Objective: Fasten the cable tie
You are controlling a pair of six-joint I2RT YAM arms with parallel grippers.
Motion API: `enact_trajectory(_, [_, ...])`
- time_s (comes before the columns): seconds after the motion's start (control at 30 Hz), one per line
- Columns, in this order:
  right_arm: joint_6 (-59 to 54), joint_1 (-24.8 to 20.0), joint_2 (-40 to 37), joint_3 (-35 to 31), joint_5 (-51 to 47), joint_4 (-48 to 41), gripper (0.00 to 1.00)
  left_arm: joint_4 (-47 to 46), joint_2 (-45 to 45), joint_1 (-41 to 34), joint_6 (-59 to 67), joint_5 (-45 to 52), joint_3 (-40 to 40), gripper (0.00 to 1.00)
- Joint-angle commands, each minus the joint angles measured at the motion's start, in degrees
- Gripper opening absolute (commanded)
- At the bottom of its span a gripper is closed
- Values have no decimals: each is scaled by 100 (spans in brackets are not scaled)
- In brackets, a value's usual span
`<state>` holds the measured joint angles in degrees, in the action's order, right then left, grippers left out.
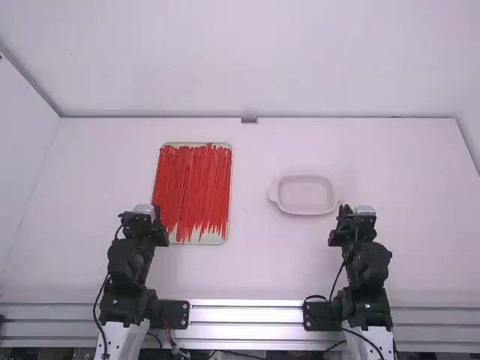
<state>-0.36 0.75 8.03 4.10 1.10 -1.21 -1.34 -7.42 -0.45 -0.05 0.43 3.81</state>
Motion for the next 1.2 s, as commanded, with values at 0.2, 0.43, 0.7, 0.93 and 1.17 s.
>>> enact_trajectory(0.2, [156, 231, 1211, 987, 37, -304, 23, -228, -1014, -159, -89, 237, 837, 22])
enact_trajectory(0.43, [354, 502, 2417, 1813, 103, -713, 36, -542, -2070, -295, -180, 369, 1561, 36])
enact_trajectory(0.7, [391, 847, 3772, 2736, 209, -1127, 52, -809, -3257, -454, -284, 740, 2375, 51])
enact_trajectory(0.93, [156, 1204, 4972, 3561, 306, -1324, 65, -1126, -4319, -591, -471, 737, 3103, 65])
enact_trajectory(1.17, [253, 1551, 5971, 4316, 380, -1678, 78, -1248, -5291, -709, -425, 809, 3772, 77])
